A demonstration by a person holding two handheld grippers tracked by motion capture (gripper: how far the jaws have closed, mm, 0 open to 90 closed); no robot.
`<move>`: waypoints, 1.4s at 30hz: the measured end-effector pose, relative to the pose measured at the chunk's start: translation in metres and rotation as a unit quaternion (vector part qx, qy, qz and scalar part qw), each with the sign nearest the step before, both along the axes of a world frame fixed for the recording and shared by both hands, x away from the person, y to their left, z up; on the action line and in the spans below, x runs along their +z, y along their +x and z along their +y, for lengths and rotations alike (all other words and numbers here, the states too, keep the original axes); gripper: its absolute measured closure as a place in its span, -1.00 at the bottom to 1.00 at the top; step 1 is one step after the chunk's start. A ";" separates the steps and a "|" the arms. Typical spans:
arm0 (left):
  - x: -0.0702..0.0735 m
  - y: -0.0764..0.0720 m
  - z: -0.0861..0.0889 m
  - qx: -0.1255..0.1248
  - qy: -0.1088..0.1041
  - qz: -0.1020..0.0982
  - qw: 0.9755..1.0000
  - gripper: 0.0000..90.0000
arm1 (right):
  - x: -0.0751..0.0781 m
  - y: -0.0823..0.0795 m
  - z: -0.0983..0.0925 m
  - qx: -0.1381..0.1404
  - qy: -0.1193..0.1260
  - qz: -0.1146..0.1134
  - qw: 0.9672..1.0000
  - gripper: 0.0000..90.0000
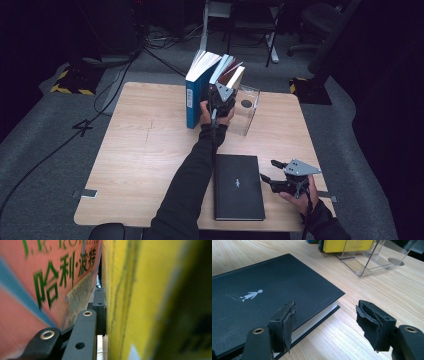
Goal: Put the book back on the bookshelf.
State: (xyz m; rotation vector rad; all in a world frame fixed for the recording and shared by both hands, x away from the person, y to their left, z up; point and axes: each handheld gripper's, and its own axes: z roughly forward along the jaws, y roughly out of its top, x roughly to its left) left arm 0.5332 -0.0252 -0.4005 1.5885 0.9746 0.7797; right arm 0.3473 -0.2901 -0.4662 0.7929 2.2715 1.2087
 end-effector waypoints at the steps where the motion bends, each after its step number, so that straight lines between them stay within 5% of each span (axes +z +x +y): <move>1: -0.001 0.000 -0.001 0.002 -0.001 0.001 1.000 0.66 | 0.000 0.000 0.000 0.000 0.000 0.000 1.000 -0.27; 12: -0.009 -0.001 0.001 -0.004 -0.004 0.010 1.000 0.62 | 0.002 -0.002 0.001 0.004 -0.002 -0.007 1.000 -0.27; 21: -0.008 -0.013 0.004 -0.039 0.012 0.014 0.999 0.35 | 0.003 -0.003 -0.003 0.000 -0.001 -0.004 1.000 -0.27; 22: -0.008 -0.017 0.007 -0.058 0.016 0.018 0.998 0.30 | 0.003 -0.003 -0.002 0.001 -0.001 -0.005 1.000 -0.28; 30: -0.018 -0.029 0.026 -0.076 0.026 0.045 0.996 0.10 | 0.002 -0.002 -0.003 0.000 -0.005 -0.003 1.000 -0.28; 36: -0.042 -0.039 0.046 -0.122 0.060 0.068 0.988 0.00 | 0.001 -0.001 -0.004 -0.004 -0.005 -0.001 1.000 -0.29; 39: -0.051 -0.042 0.049 -0.120 0.066 0.080 0.987 0.02 | 0.000 0.000 -0.004 -0.004 -0.006 0.000 1.000 -0.29; 42: -0.062 -0.044 0.053 -0.136 0.074 0.095 0.983 0.11 | -0.001 0.000 -0.003 -0.003 -0.008 0.001 1.000 -0.29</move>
